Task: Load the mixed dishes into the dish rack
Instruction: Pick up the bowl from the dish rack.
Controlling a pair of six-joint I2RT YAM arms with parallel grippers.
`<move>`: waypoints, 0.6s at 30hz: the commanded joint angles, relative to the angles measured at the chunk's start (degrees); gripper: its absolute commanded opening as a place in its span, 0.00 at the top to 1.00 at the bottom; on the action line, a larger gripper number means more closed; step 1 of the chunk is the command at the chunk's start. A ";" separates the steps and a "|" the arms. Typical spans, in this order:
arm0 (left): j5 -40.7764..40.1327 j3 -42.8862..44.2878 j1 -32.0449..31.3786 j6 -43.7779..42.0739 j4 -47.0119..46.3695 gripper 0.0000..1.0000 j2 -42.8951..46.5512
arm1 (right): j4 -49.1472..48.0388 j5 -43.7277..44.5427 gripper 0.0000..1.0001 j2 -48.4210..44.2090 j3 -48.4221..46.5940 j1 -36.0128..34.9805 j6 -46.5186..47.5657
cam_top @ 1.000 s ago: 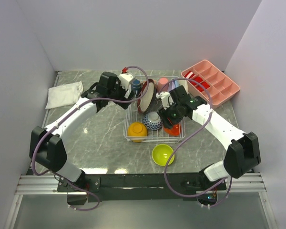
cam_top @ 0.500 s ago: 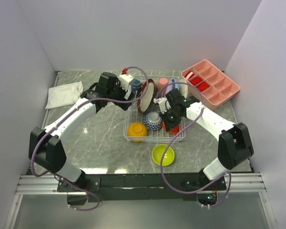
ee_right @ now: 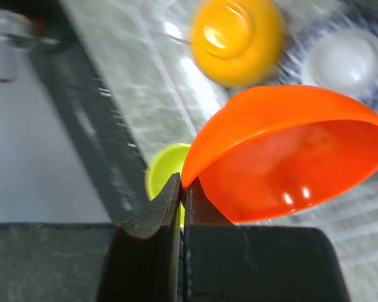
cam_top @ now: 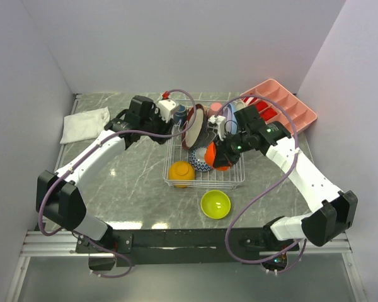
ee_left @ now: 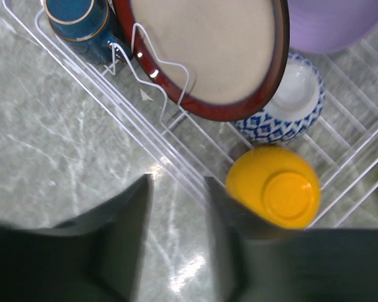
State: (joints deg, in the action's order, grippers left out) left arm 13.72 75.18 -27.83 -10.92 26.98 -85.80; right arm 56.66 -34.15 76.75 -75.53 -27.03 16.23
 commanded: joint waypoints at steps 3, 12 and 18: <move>1.93 -0.38 0.15 0.02 0.70 0.99 0.98 | -6.19 -25.77 1.00 -1.86 1.42 4.26 0.50; 7.19 -1.08 0.15 0.37 3.87 0.99 3.88 | -56.19 -39.05 1.00 1.46 16.99 3.21 -32.97; 9.48 -1.17 0.15 -0.77 6.50 0.99 5.55 | -90.19 -39.68 1.00 7.69 21.38 2.86 -60.01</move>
State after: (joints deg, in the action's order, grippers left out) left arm 19.40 74.22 -27.83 -10.90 31.73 -83.64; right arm -1.23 -69.60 81.45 -55.53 -23.73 -19.73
